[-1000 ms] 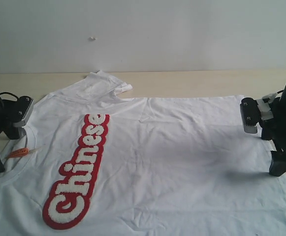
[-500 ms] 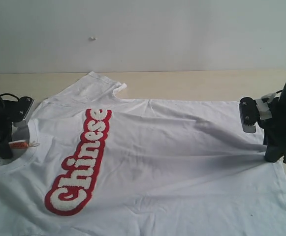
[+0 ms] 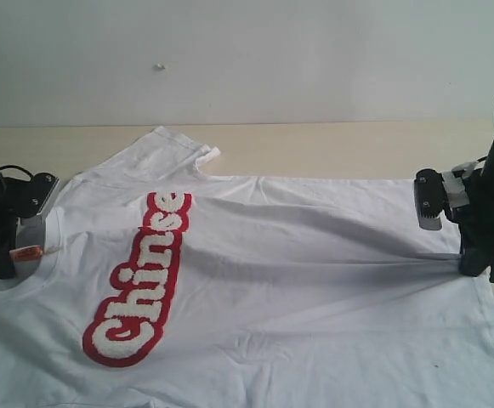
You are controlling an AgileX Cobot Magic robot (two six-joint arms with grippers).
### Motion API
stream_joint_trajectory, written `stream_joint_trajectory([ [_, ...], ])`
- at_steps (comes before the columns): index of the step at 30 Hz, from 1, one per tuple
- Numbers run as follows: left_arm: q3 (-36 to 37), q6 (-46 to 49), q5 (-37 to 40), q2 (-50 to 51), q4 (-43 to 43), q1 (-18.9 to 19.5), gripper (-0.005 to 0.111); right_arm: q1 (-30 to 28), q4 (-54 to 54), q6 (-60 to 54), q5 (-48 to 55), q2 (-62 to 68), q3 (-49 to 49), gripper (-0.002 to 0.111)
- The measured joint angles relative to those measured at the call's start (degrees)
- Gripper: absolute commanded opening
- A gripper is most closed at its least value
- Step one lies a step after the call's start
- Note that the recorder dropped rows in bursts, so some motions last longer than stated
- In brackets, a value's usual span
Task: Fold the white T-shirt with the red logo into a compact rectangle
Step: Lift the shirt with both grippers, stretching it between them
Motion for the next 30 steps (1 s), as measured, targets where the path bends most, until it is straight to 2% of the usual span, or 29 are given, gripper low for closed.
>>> stream_joint_trajectory([
  [10, 1.47, -2.48, -0.84, -2.93, 1.64, 0.00, 0.000, 0.00, -0.13, 2.40, -1.77, -5.53, 0.63, 0.000],
  [22, 1.69, -2.81, -2.36, -17.04, -3.98, 0.10, 0.000, -0.12, 4.91, 0.24, -2.37, -18.65, 0.73, 0.000],
  [30, 1.69, -12.34, -2.89, -26.54, -4.25, 1.60, 0.000, -0.19, 9.55, -2.22, -0.11, -28.23, 0.73, 0.000],
])
